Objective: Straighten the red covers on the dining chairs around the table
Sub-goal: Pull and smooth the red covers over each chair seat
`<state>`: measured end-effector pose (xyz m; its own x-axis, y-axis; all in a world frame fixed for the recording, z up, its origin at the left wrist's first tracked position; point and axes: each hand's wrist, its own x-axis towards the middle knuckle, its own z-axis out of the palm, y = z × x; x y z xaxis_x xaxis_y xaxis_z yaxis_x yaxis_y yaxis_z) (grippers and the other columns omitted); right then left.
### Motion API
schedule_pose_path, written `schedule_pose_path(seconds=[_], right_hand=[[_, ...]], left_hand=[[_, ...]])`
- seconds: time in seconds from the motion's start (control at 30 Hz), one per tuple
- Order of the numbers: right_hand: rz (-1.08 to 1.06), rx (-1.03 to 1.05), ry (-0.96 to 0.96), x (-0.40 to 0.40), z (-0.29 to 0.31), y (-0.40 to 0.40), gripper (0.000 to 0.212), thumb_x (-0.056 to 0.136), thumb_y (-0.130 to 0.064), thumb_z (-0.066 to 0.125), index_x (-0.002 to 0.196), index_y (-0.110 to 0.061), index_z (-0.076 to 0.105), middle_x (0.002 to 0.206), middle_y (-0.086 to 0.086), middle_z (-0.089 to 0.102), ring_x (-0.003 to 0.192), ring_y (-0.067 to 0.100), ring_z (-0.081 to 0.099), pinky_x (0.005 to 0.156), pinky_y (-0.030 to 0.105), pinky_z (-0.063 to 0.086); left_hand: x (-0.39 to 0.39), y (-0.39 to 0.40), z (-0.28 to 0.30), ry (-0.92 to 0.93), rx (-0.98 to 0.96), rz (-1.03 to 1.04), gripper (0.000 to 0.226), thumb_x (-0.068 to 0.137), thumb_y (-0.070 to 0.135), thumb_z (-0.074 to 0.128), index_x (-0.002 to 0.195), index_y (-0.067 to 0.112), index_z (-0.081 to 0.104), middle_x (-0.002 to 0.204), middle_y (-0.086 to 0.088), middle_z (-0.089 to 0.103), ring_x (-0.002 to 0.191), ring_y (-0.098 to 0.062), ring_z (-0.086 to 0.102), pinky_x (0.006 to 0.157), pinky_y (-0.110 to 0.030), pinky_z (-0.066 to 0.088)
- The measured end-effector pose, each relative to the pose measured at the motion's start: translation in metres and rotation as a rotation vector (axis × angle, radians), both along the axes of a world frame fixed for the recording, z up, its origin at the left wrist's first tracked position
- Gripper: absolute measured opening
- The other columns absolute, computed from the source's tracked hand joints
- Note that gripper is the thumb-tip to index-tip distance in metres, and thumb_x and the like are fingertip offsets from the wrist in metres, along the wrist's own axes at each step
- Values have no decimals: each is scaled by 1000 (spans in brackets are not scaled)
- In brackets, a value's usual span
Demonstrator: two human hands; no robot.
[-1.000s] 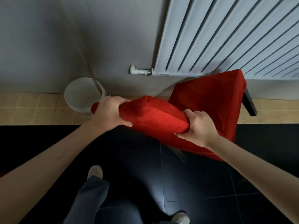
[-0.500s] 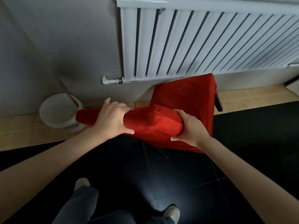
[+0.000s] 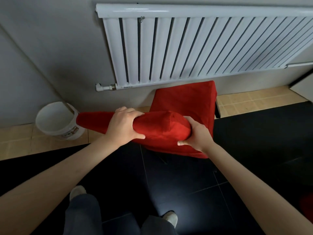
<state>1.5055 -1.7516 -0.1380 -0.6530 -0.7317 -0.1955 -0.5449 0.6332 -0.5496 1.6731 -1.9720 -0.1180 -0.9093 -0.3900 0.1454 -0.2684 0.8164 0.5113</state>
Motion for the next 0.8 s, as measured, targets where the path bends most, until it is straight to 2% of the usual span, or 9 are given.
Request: schedule_pose_path(seconds=[0.13, 0.27, 0.37, 0.47, 0.57, 0.63, 0.7, 0.8], right_hand=[[7, -49, -64, -7, 7, 24, 108, 52, -31, 93, 143, -28, 35, 136, 0, 53, 124, 26, 51, 105, 35, 37], [-4, -130, -122, -5, 17, 44, 112, 54, -27, 93, 147, -30, 30, 143, 1, 48, 131, 24, 45, 103, 24, 27], [-19, -182, -137, 2, 28, 50, 109, 54, -27, 93, 146, -30, 33, 142, -1, 48, 131, 21, 44, 104, 22, 27], [-52, -231, -166, 5, 41, 60, 106, 54, -25, 93, 144, -29, 37, 140, -6, 47, 130, 19, 45, 105, 22, 30], [-80, -246, -192, 4, 54, 73, 105, 54, -24, 93, 143, -28, 39, 140, -5, 48, 131, 20, 45, 111, 33, 35], [-94, -252, -193, 2, 61, 83, 102, 54, -24, 94, 142, -26, 41, 138, -4, 49, 130, 20, 45, 112, 41, 36], [-105, -247, -184, -2, 67, 94, 100, 53, -24, 94, 140, -26, 44, 135, -8, 50, 129, 18, 46, 112, 42, 36], [-126, -236, -191, -8, 73, 111, 101, 52, -23, 94, 140, -27, 44, 131, -13, 48, 127, 13, 45, 113, 41, 35]], left_hand=[[-9, 23, 4, 2, -5, 22, 75, 45, 32, 95, 114, 13, 70, 96, -4, 67, 89, -26, 55, 84, -34, 39], [-14, 45, 7, -10, -20, 68, 76, 45, 29, 95, 114, 11, 69, 94, -6, 66, 91, -29, 54, 87, -38, 40], [-19, 54, 12, -30, -20, 63, 77, 45, 30, 95, 114, 10, 69, 95, -6, 66, 91, -29, 54, 87, -39, 41], [-26, 68, 15, -35, -13, 50, 78, 45, 31, 95, 116, 11, 69, 98, -4, 66, 93, -27, 53, 88, -38, 42], [-35, 82, 18, -39, -5, 1, 81, 49, 35, 93, 121, 13, 66, 103, -3, 65, 96, -24, 50, 91, -37, 42], [-40, 87, 22, -79, 6, -101, 89, 50, 37, 92, 130, 16, 60, 112, 0, 63, 101, -20, 47, 94, -36, 41], [-43, 87, 23, -162, -49, -229, 103, 51, 38, 92, 142, 21, 47, 130, 4, 56, 114, -19, 45, 103, -36, 37], [-38, 82, 17, -261, -103, -213, 113, 53, 34, 92, 149, 25, 33, 150, 3, 38, 135, -21, 34, 112, -46, 28]])
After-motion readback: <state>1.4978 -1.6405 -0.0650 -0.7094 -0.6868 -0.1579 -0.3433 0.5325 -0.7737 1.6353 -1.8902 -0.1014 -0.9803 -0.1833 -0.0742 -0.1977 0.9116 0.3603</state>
